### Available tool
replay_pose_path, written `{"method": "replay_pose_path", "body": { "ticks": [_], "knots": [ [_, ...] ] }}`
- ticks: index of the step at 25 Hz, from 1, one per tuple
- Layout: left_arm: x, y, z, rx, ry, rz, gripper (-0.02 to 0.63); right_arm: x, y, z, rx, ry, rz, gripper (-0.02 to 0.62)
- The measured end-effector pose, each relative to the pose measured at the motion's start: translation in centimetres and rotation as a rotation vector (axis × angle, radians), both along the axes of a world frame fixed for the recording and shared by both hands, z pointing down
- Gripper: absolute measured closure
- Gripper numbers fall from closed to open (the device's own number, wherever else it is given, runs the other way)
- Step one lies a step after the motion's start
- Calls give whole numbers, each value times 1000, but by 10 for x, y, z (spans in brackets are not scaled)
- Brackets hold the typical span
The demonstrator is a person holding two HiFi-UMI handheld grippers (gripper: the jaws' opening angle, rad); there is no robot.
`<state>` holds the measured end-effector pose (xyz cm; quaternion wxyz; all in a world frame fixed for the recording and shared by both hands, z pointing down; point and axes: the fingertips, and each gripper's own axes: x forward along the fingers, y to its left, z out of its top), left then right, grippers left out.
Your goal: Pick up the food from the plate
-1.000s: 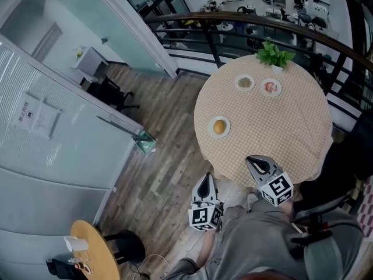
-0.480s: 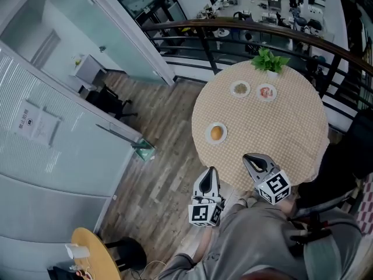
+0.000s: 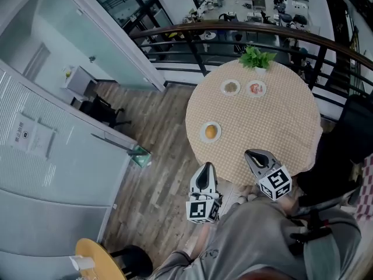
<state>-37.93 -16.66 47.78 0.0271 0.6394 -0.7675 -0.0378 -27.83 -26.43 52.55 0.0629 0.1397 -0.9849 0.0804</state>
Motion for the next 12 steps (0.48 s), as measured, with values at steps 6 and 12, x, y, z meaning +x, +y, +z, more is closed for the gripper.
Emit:
{"method": "replay_pose_path", "body": {
  "ticks": [6,12],
  "knots": [
    [-5,6,10,-30,19,18,592,6,7,4,2,11,40,572],
    [-23,5,28,-119,1,-43,235,10,18,4,15,25,50,572]
  ]
}}
